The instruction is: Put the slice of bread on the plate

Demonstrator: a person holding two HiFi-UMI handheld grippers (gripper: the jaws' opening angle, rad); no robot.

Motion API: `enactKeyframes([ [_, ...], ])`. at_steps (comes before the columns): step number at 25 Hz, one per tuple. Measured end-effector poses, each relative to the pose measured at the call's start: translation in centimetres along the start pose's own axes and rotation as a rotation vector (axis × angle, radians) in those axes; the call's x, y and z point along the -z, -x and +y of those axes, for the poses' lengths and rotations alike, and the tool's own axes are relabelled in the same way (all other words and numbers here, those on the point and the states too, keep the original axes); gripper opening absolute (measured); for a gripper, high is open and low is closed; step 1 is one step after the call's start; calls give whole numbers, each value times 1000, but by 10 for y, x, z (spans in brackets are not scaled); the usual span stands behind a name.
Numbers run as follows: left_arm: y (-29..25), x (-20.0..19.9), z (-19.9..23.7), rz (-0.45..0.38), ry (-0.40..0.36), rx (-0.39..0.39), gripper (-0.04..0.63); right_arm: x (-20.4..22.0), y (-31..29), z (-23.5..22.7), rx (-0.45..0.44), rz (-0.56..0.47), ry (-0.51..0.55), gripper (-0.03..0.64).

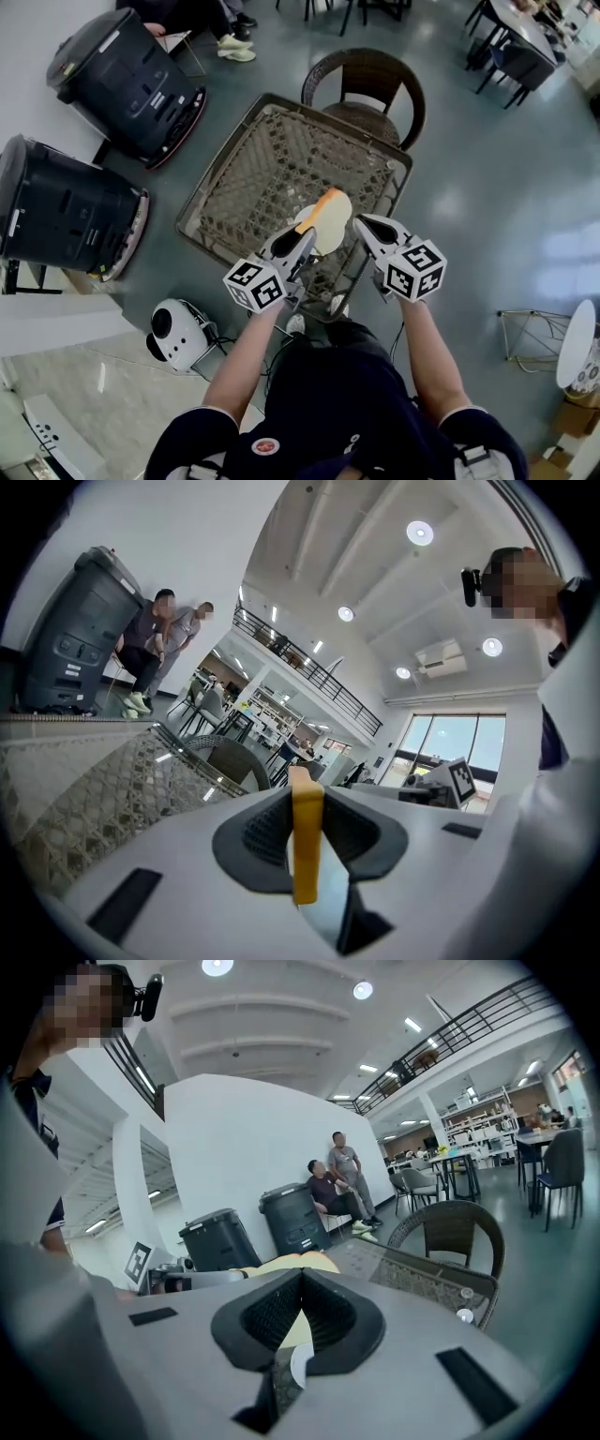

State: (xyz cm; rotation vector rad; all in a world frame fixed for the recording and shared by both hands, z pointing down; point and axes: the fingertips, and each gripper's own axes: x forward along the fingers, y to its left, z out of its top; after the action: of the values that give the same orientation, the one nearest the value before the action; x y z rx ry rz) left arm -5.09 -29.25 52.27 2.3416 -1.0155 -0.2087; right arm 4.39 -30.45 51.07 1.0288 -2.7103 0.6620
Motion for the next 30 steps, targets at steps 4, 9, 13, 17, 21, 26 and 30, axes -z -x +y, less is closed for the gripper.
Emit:
enactKeyframes([
  [4, -5, 24, 22, 25, 43, -21, 92, 17, -8, -7, 22, 30, -17, 5],
  [9, -10, 51, 46, 54, 109, -53, 91, 37, -18, -13, 36, 76, -34, 5],
  [13, -14, 68, 61, 62, 160, -66, 91, 53, -22, -16, 42, 113, -46, 5],
  [17, -18, 85, 74, 78, 190, -86, 91, 62, -22, -15, 41, 135, -52, 5],
  [21, -21, 99, 84, 97, 214, -101, 91, 67, -19, -16, 54, 148, -53, 5],
  [26, -19, 113, 97, 131, 207, -142, 92, 69, -19, -15, 54, 154, -48, 5],
  [30, -15, 120, 105, 149, 190, -171, 92, 71, -21, -13, 54, 158, -45, 5],
])
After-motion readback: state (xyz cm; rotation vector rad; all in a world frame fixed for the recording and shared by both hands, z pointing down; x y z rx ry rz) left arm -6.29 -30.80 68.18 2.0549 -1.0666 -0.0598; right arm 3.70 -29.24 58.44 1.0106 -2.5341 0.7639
